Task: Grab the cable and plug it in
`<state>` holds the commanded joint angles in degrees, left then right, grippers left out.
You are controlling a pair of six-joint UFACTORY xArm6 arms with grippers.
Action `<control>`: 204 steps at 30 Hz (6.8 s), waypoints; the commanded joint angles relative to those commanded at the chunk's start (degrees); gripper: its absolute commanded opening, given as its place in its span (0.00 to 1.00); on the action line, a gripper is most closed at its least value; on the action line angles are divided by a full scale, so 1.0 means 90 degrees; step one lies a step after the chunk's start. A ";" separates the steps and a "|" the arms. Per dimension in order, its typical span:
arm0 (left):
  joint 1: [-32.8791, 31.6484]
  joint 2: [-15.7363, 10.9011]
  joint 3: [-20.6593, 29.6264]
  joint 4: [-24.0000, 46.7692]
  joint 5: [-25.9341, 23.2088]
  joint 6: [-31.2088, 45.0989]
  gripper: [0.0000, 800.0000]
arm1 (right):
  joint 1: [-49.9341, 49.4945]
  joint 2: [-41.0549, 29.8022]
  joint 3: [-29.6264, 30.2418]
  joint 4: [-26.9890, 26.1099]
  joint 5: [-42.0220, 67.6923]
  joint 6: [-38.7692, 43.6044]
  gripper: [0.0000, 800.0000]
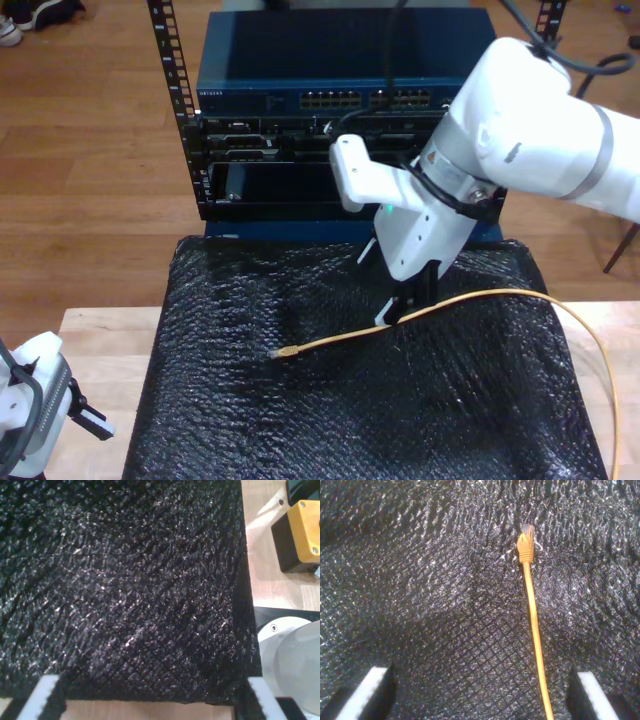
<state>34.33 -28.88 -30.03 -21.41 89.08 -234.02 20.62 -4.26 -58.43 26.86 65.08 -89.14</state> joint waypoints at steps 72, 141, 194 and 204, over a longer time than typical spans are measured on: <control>0.0000 0.0107 -0.0029 0.0000 0.0068 0.0010 1.00 | 0.2159 0.1875 0.0137 -0.2930 -0.2930 0.3419 0.62; 0.0010 0.0107 -0.0059 0.0010 0.0088 0.0029 1.00 | 0.2149 0.1895 0.0205 -0.3126 -0.3311 0.3409 0.03; -0.2344 0.0821 -0.0781 -0.2872 0.0713 -0.1201 1.00 | -0.0586 -0.1709 0.1719 0.0205 -0.0352 0.0576 0.01; -0.2930 0.1045 -0.1104 -0.3175 0.0176 -0.1260 1.00 | -0.1143 -0.2178 0.1944 0.1114 0.0518 0.0176 0.01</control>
<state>7.96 -19.47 -39.97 -49.98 90.66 -245.36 10.33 -23.87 -40.93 36.88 69.74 -87.56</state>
